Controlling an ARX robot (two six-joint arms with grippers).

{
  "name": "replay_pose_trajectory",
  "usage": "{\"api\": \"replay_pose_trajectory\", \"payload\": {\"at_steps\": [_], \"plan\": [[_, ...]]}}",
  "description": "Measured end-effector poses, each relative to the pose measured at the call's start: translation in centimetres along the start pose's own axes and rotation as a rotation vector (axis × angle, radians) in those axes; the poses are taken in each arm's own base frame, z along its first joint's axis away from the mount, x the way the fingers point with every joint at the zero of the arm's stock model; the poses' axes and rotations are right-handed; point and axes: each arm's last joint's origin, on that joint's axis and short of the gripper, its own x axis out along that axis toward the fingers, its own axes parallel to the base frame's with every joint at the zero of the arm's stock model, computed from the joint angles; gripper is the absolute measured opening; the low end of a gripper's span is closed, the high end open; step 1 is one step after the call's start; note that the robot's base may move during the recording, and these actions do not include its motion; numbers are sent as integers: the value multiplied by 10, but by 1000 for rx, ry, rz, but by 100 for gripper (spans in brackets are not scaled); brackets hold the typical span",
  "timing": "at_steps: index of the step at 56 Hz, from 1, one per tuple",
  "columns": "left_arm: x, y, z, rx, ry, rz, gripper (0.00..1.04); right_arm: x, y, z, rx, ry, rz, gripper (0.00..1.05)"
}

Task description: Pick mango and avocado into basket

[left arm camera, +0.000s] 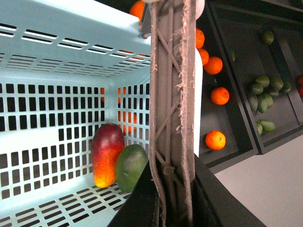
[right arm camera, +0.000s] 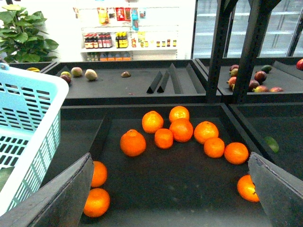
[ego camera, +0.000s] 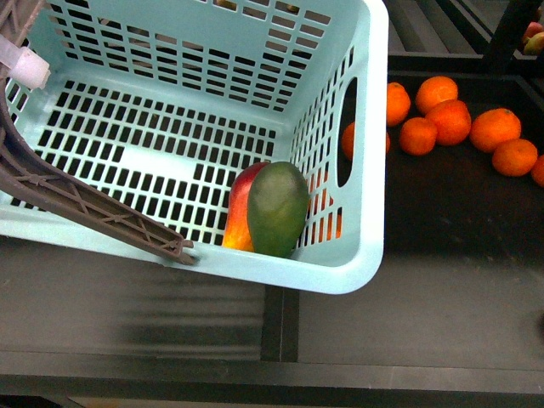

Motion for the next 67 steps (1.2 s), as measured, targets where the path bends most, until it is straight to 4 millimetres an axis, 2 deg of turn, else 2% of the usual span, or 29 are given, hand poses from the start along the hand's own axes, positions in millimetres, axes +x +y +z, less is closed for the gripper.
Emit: {"api": "replay_pose_trajectory", "payload": {"at_steps": [9,13,19,23,30,35,42,48,58,67], "plan": [[0,0,0,0,0,1,11,0,0,0,0,0,0,97],[4,1,1,80,-43,-63,11,0,0,0,0,0,0,97],[22,1,12,279,-136,-106,11,0,0,0,0,0,0,97],[38,-1,20,278,-169,-59,11,0,0,0,0,0,0,97],[64,8,36,118,-228,68,11,0,0,0,0,0,0,97],[79,24,49,-55,-280,177,11,0,0,0,0,0,0,97],[93,56,70,-321,-377,319,11,0,0,0,0,0,0,97],[107,92,91,-530,-485,436,11,0,0,0,0,0,0,97],[121,125,104,-731,-552,481,11,0,0,0,0,0,0,97],[133,151,106,-922,-601,499,11,0,0,0,0,0,0,97]]}}
